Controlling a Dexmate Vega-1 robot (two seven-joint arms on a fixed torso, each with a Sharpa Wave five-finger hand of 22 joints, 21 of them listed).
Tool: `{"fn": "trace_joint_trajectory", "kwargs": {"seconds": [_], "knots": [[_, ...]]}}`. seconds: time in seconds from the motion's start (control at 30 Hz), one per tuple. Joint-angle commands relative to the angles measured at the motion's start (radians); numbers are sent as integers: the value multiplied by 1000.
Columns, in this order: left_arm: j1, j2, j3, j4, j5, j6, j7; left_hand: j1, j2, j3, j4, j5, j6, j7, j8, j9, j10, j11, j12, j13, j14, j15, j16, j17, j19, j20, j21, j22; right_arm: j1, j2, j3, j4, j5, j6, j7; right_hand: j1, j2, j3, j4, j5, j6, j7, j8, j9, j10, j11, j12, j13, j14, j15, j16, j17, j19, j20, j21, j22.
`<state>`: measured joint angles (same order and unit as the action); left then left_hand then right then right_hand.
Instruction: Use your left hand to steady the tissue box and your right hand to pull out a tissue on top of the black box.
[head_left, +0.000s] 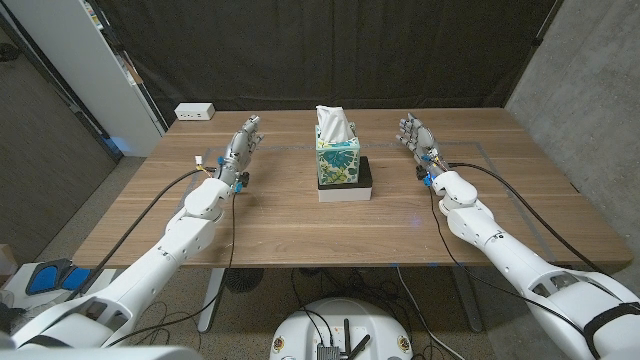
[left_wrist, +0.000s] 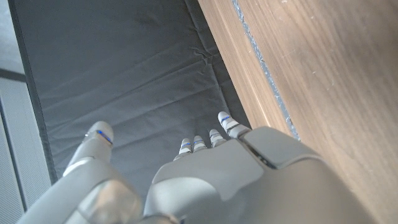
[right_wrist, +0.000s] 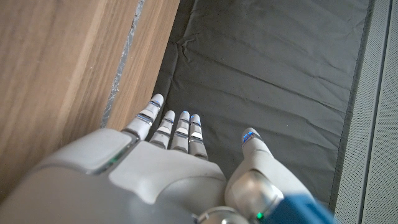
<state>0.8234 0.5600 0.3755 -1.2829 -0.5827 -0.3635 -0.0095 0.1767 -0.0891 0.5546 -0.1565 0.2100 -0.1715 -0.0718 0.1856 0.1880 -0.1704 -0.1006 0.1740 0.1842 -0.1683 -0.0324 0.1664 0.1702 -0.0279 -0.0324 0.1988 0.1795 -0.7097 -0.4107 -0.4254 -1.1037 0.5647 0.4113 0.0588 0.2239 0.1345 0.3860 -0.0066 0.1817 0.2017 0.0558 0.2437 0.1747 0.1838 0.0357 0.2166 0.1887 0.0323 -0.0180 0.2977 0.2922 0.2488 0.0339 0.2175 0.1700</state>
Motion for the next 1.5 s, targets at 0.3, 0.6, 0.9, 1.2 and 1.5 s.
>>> {"fn": "trace_joint_trajectory", "kwargs": {"seconds": [0.3,0.6,0.9,1.2,1.5], "knots": [[-23,77,48,-50,371,-5,193,100,-106,-159,-15,59,-455,91,-13,1,-318,56,3,9,-215,42,5,7,-71,27,-14,1,34,7,-5,46,-14,-2,-13,-17,-2,-3,4,-4,9,3,-6,4,9,1,-4,2,8,5,-5,-1,2,10,-8,4],[2,108,52,-126,433,81,249,108,-100,-195,-10,60,-510,125,-13,0,-351,75,8,10,-244,55,5,8,-93,34,-13,2,41,8,-8,55,-14,-6,-7,-23,-5,-6,6,-5,12,7,-9,4,11,3,-4,2,10,8,-7,-3,2,15,-9,4],[1,113,58,-130,434,97,242,112,-98,-207,-8,60,-513,129,-10,-1,-345,77,14,11,-249,51,7,8,-95,31,-11,3,63,19,-18,88,-30,7,-6,-28,-9,-9,6,-5,14,10,-14,5,11,4,-5,2,11,11,-10,-6,2,18,-11,4],[10,118,67,-152,444,101,239,115,-96,-218,-6,60,-514,131,-7,-1,-348,77,16,11,-254,48,8,8,-98,28,-10,3,57,15,-19,75,-36,6,-17,-29,-9,-11,4,-5,14,10,-19,5,10,5,-7,2,10,12,-14,-10,0,20,-13,4],[62,143,56,-224,449,134,254,118,-95,-227,-5,61,-516,133,-6,-2,-352,77,17,11,-259,46,9,8,-103,24,-10,3,45,9,-16,55,-34,2,-22,-30,-9,-12,2,-5,15,11,-22,5,11,6,-8,2,11,13,-16,-13,-1,21,-14,4]]}}
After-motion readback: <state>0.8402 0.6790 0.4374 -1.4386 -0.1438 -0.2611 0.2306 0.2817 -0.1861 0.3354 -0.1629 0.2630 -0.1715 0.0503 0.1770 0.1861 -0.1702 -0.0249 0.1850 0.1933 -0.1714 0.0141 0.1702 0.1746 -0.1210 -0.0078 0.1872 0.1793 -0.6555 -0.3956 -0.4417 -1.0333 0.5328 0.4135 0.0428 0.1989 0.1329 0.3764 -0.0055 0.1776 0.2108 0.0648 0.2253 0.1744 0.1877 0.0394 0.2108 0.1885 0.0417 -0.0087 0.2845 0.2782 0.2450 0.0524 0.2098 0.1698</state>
